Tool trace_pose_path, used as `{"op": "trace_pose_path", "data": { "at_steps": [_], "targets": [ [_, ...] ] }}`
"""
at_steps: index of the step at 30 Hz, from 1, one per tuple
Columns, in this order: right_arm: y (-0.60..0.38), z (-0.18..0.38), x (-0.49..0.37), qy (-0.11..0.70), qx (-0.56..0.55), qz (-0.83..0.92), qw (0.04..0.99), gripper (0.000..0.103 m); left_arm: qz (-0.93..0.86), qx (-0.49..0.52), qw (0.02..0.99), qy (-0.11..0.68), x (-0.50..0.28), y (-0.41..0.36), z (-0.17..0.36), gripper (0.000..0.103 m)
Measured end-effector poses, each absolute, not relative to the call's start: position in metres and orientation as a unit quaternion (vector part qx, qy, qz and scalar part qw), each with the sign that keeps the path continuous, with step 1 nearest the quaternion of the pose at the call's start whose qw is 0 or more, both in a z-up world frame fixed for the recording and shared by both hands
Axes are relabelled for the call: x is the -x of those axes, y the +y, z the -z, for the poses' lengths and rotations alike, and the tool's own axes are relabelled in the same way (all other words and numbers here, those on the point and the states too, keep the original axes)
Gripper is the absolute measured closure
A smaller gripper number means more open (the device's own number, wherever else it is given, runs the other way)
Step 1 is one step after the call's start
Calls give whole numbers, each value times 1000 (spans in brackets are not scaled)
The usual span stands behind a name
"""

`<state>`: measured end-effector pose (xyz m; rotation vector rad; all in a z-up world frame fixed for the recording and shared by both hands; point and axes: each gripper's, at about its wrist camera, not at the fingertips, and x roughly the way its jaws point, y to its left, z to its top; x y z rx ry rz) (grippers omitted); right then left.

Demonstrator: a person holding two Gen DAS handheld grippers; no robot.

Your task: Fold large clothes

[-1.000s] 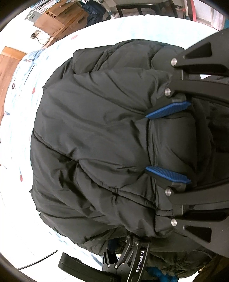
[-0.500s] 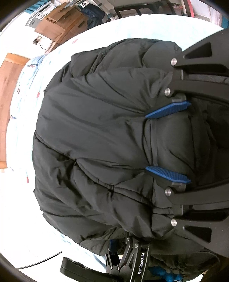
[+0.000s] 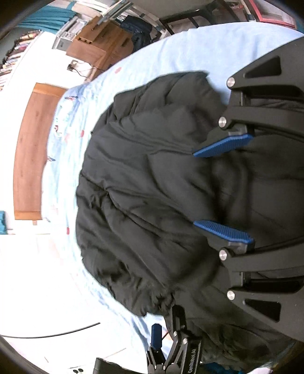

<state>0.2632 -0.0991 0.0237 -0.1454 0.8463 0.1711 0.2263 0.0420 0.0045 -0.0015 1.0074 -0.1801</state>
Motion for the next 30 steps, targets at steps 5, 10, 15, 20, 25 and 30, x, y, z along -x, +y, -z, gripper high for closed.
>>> {"op": "trace_pose_path", "data": {
  "at_steps": [5,10,15,20,25,30],
  "targets": [
    [-108,-64,-178,394,64,-70,914,48,71,12,884,461,-163,74,-54,11],
    [-129,-99,-102,373,63,-41,925,48,46,23,898,438,-121,120,-80,5],
    [-159,-98,-58,384,50,-11,922,37,16,54,896,440,-99,164,-66,2],
    [-201,-73,-38,411,6,18,911,33,-14,78,886,458,-76,215,-41,2],
    [-242,-37,-38,442,-36,36,895,32,-20,106,873,476,-69,252,-1,1],
    [-276,2,-41,474,-79,47,876,32,-12,139,851,506,-62,271,49,1]
  ]
}}
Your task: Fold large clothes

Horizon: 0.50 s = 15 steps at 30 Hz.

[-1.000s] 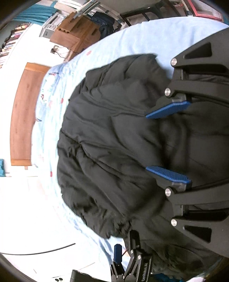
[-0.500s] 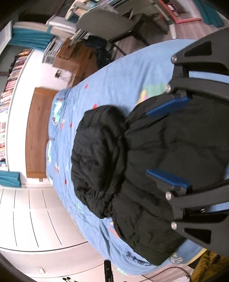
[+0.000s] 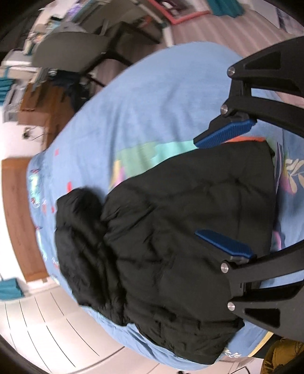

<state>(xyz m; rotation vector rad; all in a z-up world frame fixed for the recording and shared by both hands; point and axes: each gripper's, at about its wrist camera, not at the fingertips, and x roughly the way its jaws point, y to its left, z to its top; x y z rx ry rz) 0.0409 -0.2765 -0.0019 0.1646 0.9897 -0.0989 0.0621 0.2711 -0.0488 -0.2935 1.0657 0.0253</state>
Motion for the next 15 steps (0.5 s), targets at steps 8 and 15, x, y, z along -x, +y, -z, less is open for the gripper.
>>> {"op": "trace_pose_path", "data": {
  "at_steps": [8,15],
  "targets": [
    [-304,40,-46,488,-147,27,860,31,24,194,831,521,-60,275,91,1],
    [-300,64,-49,506,-167,-5,846,31,63,237,812,529,-64,269,117,1]
  ]
}}
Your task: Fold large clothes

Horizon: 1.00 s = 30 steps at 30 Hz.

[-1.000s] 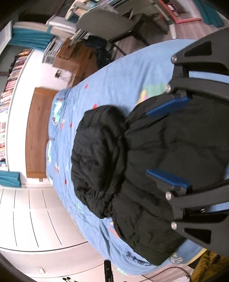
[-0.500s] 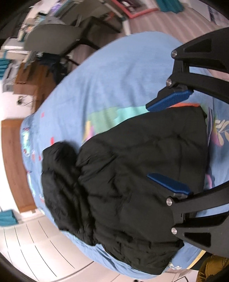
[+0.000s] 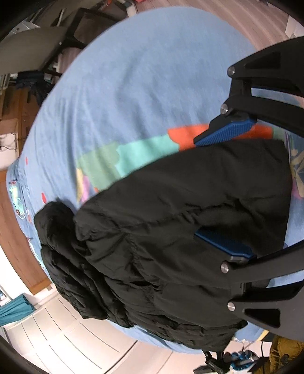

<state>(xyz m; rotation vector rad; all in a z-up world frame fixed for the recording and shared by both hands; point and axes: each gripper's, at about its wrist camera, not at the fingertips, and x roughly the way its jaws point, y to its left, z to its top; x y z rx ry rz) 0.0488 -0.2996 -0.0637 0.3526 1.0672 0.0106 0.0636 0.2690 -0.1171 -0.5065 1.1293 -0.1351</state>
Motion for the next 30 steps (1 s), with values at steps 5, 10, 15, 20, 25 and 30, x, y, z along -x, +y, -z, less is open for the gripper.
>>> {"op": "trace_pose_path", "data": {
  "at_steps": [5,10,15,20,25,30],
  "targets": [
    [-297,80,-47,512,-194,-18,837,30,96,249,800,538,-63,252,126,1],
    [-295,86,-44,512,-215,-33,831,30,132,240,792,546,-64,226,127,1],
    [-295,88,-37,512,-227,-44,827,30,144,216,792,552,-62,207,127,3],
    [-292,91,-32,515,-229,-55,824,34,151,216,788,557,-59,204,127,22],
    [-287,93,-29,511,-236,-74,823,72,151,220,787,557,-56,203,124,50],
    [-274,84,-30,507,-215,-93,830,88,157,210,790,554,-56,194,115,88]
  ]
}}
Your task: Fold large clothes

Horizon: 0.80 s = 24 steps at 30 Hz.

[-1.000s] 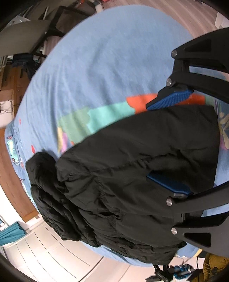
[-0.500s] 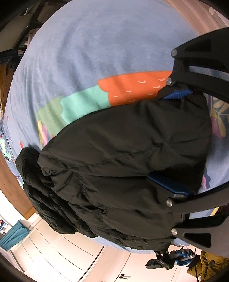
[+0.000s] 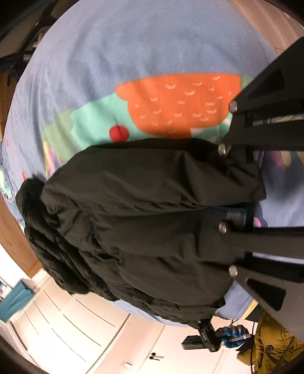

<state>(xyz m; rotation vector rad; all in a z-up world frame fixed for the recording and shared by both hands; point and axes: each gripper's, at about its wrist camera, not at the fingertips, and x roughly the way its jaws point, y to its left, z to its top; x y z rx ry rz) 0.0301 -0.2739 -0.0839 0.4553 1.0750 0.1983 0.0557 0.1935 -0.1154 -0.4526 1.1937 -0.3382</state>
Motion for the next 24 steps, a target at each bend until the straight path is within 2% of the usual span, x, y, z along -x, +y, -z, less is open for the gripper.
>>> {"op": "trace_pose_path", "data": {
  "at_steps": [4,13,24],
  "targets": [
    [-263,62,-32,487,-198,-111,843,92,166,198,800,541,-57,184,92,93],
    [-264,-24,-58,404,-188,-120,887,93,194,217,833,471,-85,180,9,94],
    [-289,-116,-147,324,-218,-77,917,93,200,255,867,379,-182,193,-96,94]
  ]
}}
